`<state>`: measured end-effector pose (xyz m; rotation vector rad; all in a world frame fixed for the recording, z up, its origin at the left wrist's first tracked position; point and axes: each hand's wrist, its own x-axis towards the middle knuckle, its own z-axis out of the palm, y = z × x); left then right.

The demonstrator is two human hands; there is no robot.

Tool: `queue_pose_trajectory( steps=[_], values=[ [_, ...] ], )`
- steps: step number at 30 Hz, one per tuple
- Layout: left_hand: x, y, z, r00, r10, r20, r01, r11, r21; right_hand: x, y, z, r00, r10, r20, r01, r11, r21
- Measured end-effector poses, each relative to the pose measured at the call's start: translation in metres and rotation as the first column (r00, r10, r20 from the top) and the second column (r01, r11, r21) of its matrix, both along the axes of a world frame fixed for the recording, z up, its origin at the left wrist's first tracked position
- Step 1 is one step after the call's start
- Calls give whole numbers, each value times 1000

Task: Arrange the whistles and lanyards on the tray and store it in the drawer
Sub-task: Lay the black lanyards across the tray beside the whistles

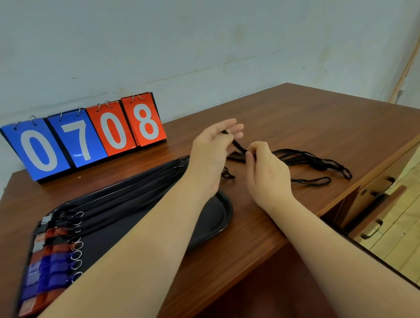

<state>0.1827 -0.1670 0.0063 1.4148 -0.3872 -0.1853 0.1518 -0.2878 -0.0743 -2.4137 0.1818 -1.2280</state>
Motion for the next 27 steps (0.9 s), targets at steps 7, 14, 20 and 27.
queue_pose_trajectory(
  steps=[7,14,20,27],
  values=[
    [-1,32,15,960,158,232,-180,981,78,-3,-1,-1,998,59,3,-58,987,-149],
    [-4,83,20,909,215,356,-268,958,104,-5,1,1,996,87,-18,-89,956,-278],
    [-16,132,17,885,194,423,-342,888,309,-6,4,2,997,58,-48,-71,929,-362],
    [-20,182,6,808,130,574,-459,749,477,-4,4,1,996,56,-72,-84,875,-477]
  ],
)
